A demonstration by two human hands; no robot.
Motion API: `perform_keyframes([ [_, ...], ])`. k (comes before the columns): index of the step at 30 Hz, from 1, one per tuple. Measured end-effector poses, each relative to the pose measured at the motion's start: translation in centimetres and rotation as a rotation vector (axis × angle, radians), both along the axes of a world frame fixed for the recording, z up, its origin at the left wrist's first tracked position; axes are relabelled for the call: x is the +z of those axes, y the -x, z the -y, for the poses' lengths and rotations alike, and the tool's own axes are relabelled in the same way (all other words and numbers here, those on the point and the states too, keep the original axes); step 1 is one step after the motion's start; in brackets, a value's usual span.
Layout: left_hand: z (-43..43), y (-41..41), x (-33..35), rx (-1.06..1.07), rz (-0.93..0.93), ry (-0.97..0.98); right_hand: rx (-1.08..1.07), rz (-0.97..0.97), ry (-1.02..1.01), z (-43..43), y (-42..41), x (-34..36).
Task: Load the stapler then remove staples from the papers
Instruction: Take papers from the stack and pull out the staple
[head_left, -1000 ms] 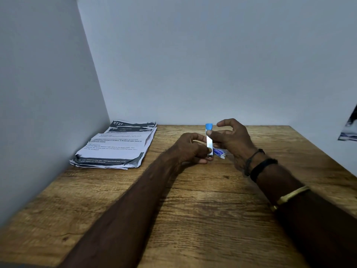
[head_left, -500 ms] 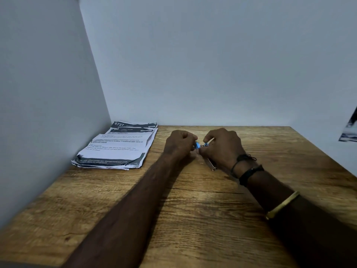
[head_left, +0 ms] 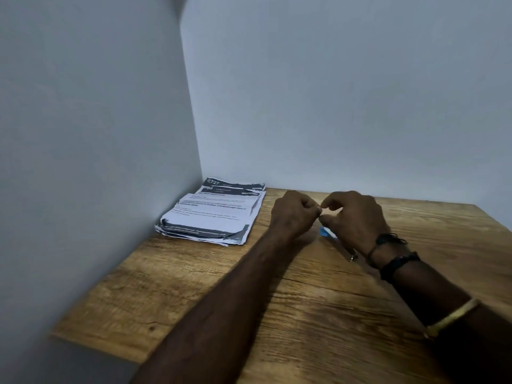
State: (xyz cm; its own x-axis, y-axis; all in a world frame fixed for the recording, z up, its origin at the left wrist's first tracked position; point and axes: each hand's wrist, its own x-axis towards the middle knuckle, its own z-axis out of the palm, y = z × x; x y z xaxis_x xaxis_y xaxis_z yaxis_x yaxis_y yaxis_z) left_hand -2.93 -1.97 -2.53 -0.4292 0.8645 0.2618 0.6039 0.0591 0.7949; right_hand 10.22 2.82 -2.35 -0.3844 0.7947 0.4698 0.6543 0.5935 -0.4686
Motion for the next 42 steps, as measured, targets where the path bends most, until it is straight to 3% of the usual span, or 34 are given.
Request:
perform_keyframes([
  [13, 4.0, 11.9, 0.5, 0.465, 0.068, -0.177, 0.137, -0.257, 0.495, 0.2, 14.0, 0.0],
  [20, 4.0, 13.1, -0.4, 0.458, 0.100, -0.180, 0.107, -0.286, 0.540, -0.5, 17.7, -1.0],
  [23, 3.9, 13.1, -0.4, 0.448, 0.116, -0.170, 0.117, -0.395, 0.596, -0.6, 18.5, -1.3],
  [33, 4.1, 13.1, -0.4, 0.485, 0.027, -0.308, 0.217, -0.492, 0.565, -0.7, 19.9, -1.4],
  [42, 4.1, 12.7, 0.0, 0.477, -0.375, -0.482, 0.345, -0.723, 0.370, -0.1, 17.8, -0.2],
])
